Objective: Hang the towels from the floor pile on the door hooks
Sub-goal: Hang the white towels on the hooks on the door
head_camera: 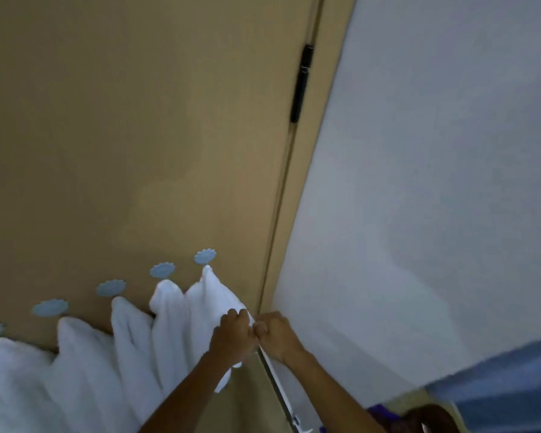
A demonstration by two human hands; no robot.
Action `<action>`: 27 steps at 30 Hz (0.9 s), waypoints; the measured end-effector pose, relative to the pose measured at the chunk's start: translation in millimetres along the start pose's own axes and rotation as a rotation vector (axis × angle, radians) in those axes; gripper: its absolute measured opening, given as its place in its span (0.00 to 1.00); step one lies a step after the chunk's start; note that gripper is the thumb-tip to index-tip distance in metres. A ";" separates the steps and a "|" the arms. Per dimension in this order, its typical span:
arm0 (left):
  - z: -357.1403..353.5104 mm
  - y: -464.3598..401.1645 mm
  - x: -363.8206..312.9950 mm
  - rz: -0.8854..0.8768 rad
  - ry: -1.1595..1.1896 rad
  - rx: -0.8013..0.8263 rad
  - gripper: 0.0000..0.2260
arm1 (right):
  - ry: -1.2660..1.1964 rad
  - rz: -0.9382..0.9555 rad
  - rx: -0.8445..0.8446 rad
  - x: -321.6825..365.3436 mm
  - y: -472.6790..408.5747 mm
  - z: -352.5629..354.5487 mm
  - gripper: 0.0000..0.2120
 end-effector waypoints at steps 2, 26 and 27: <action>-26.9 7.9 -25.8 -0.063 -0.007 0.132 0.13 | -0.001 -0.061 0.010 -40.4 27.7 6.6 0.12; -317.5 289.4 -440.4 -0.649 -0.140 1.042 0.13 | -0.373 -1.086 -0.219 -543.2 553.1 -72.1 0.16; -326.8 287.7 -444.5 -0.646 -0.145 1.039 0.13 | -0.387 -1.082 -0.201 -551.8 554.1 -74.1 0.16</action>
Point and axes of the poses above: each hand's wrist, its own y-axis away from the middle knuckle, its own z-axis out of the back of the hand, x = y × z, the point moved 4 cm from there along -y, towards the middle knuckle, and after that the axes turned 12 degrees about -z, right-handed, at the moved point
